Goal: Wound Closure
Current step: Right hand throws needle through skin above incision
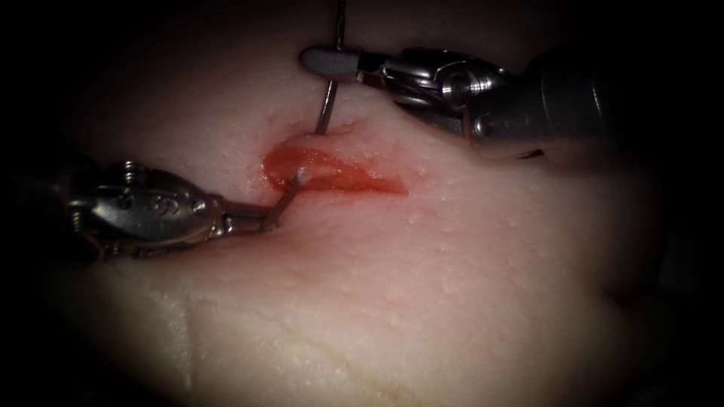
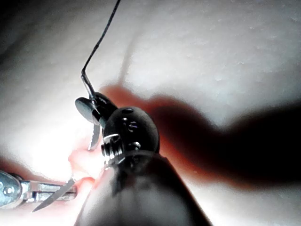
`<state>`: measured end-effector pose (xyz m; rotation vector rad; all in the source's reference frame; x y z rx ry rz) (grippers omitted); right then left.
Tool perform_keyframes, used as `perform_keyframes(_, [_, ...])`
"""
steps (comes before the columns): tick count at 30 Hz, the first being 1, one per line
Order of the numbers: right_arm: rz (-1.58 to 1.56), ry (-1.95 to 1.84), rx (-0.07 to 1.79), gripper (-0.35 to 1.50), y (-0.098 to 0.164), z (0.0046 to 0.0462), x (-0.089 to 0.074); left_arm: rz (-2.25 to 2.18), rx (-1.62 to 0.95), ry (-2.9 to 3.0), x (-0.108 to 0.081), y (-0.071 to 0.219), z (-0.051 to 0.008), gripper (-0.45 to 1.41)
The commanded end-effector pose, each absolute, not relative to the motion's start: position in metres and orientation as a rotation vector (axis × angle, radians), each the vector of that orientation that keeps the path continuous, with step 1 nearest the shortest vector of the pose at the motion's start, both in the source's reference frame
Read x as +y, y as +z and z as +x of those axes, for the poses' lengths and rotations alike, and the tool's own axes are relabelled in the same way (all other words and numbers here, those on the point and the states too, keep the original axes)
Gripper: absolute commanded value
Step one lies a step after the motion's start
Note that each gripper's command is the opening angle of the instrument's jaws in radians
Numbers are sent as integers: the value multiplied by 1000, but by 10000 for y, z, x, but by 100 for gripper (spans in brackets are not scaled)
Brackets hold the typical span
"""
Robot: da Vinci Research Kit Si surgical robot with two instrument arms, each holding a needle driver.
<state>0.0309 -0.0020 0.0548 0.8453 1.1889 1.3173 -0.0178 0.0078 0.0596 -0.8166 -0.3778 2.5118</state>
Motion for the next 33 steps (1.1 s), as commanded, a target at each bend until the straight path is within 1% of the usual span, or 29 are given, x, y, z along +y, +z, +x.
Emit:
perform_keyframes(1, [867,1325,1184,-35,551,318,-30,-816,-384,2510,69,601,-184,-45])
perform_keyframes(10, [915,1321,1201,-35,539,323,-44,-839,-377,2517,70,600,-185,-45])
perform_keyframes(11, [921,1332,1227,5,539,322,-39,-870,-369,2519,70,599,-185,-45])
perform_keyframes(12, [871,1287,1262,74,540,320,-35,-919,-358,2525,69,596,-186,-45])
perform_keyframes(13, [849,1265,1271,96,541,319,-33,-951,-350,2527,69,595,-186,-45])
perform_keyframes(14, [826,1243,1280,105,542,318,-31,-980,-337,2529,70,594,-186,-45])
perform_keyframes(16, [760,1172,1306,111,544,315,-28,-1052,-306,2538,72,590,-186,-42])
perform_keyframes(17, [715,1127,1312,121,545,311,-24,-1120,-270,2548,75,588,-186,-33])
perform_keyframes(20, [691,1088,1320,121,546,301,-22,-1248,-220,2541,77,588,-184,-20])
perform_keyframes(22, [690,1082,1321,121,546,294,-20,-1302,-204,2543,76,589,-183,-15])
perform_keyframes(24, [679,1067,1316,121,547,281,-15,-1344,-169,2560,76,590,-183,5])
perform_keyframes(28, [668,1060,1316,120,548,269,-12,-1438,-134,2572,76,592,-187,26])
perform_keyframes(29, [668,1058,1316,118,549,268,-13,-1473,-114,2590,75,593,-191,36])
perform_keyframes(33, [667,1055,1314,113,550,270,-17,-1551,-68,2601,74,594,-200,52])
